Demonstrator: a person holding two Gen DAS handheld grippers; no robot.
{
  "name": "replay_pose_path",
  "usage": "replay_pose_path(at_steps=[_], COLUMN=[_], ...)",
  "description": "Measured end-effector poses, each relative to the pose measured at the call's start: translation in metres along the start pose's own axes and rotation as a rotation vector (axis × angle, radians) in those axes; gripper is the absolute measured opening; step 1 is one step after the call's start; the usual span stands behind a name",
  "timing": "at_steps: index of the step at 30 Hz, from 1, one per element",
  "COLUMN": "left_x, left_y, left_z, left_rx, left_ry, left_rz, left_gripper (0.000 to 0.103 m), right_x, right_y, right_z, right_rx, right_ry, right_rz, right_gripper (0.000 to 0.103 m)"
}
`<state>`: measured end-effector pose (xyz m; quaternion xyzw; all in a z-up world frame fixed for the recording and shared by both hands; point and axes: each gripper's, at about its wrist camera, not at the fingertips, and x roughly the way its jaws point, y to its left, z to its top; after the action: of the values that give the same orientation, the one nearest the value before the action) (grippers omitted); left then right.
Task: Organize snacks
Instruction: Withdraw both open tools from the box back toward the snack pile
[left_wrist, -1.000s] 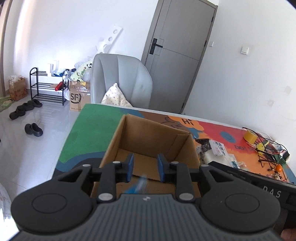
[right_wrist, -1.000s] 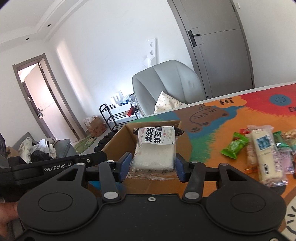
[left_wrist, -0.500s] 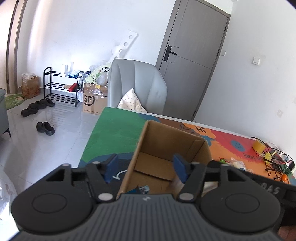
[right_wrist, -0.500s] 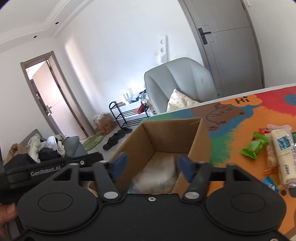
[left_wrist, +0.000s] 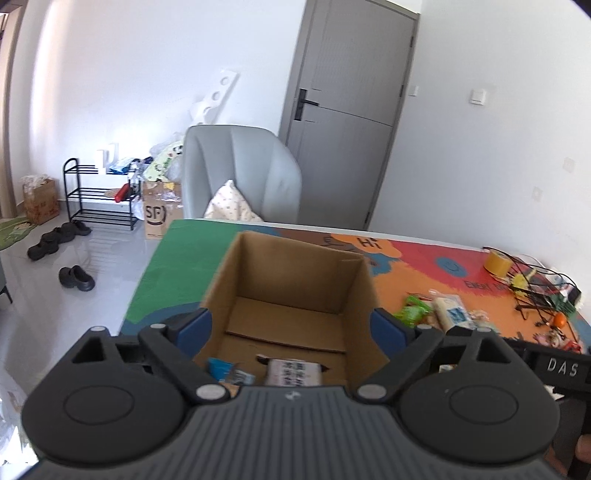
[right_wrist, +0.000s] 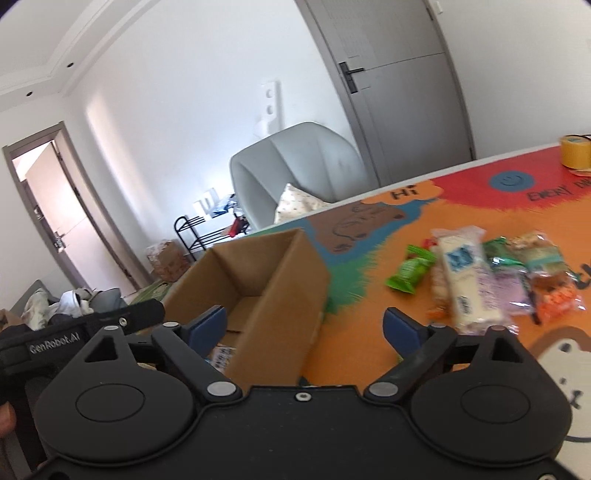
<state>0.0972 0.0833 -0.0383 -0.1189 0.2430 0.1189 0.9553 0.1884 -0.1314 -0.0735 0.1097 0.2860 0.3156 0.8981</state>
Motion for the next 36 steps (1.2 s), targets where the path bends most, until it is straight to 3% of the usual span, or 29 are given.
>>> replay_pose_path(at_steps=[7, 36], left_x=[0.002, 0.012], left_y=[-0.023, -0.123], left_z=[-0.005, -0.029], left_rx=[0.018, 0.15], left_ry=[0.023, 0.112], left_rz=[-0.045, -0.206], left_gripper=[0.094, 0.094], right_x=[-0.022, -0.086], right_y=[-0.021, -0.118], right_z=[-0.004, -0.017], right_rx=[0.024, 0.143], right_ry=[-0.015, -0.053], right_rz=[-0.032, -0.206], right_gripper=[0.103, 0.103])
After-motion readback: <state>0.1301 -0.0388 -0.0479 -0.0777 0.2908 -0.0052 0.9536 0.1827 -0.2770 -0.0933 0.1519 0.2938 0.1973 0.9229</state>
